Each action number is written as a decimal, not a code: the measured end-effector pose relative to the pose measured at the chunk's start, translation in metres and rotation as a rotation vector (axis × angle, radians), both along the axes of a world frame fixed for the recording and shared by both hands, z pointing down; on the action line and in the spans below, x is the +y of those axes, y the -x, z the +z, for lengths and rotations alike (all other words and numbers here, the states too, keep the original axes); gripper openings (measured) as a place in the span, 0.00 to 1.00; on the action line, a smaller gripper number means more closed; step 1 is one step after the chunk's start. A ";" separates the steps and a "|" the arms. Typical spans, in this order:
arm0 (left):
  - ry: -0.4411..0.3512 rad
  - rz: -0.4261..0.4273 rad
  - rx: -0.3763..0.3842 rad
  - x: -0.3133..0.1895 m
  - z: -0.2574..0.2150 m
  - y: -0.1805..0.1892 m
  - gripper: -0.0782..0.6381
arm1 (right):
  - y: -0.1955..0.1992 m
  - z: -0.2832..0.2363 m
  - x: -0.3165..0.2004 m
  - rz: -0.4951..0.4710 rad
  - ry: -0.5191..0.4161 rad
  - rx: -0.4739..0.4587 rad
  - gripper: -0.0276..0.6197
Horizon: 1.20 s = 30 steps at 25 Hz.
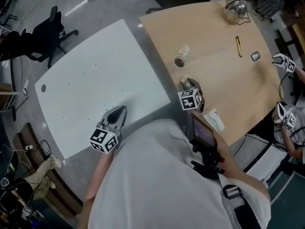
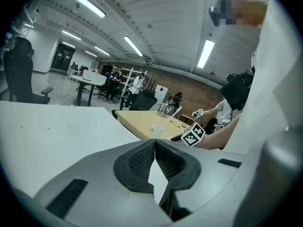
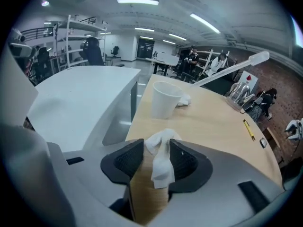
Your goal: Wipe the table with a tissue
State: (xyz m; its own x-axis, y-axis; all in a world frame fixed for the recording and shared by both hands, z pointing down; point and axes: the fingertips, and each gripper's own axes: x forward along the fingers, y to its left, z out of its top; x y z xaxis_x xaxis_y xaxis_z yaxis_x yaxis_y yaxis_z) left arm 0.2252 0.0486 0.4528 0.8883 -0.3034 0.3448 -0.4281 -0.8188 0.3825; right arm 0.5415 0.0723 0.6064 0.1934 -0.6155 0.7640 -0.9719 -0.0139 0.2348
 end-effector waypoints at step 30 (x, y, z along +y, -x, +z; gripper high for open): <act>0.008 -0.133 -0.020 -0.011 0.007 0.007 0.12 | 0.091 -0.054 -0.042 -0.193 -0.190 -0.375 0.15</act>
